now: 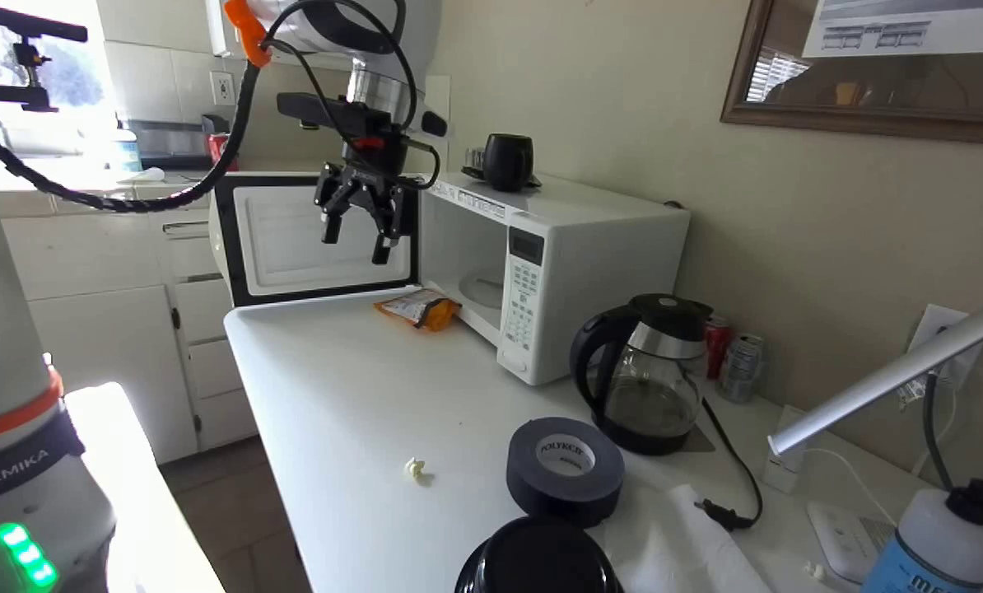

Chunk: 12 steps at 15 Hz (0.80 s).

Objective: Put the orange sachet on the top of the microwave

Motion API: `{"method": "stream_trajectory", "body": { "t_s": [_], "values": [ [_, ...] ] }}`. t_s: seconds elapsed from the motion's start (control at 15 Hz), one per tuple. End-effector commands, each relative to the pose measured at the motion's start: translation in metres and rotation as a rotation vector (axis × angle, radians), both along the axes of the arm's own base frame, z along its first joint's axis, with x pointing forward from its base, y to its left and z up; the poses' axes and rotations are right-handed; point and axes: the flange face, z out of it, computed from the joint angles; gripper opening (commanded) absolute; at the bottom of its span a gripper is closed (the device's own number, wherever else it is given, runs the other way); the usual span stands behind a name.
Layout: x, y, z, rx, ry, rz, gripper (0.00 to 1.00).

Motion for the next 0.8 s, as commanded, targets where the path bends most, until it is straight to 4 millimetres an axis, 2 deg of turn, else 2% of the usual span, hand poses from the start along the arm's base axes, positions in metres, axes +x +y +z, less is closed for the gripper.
{"method": "stream_trajectory", "body": {
  "t_s": [0.0, 0.47, 0.6, 0.73],
  "values": [
    [0.0, 0.0, 0.0, 0.0, 0.0, 0.0, 1.0],
    [0.0, 0.0, 0.0, 0.0, 0.0, 0.0, 1.0],
    [0.008, 0.003, -0.004, -0.004, -0.043, -0.042, 1.0],
    [0.017, 0.01, -0.017, 0.035, -0.084, -0.064, 1.0]
  ]
}}
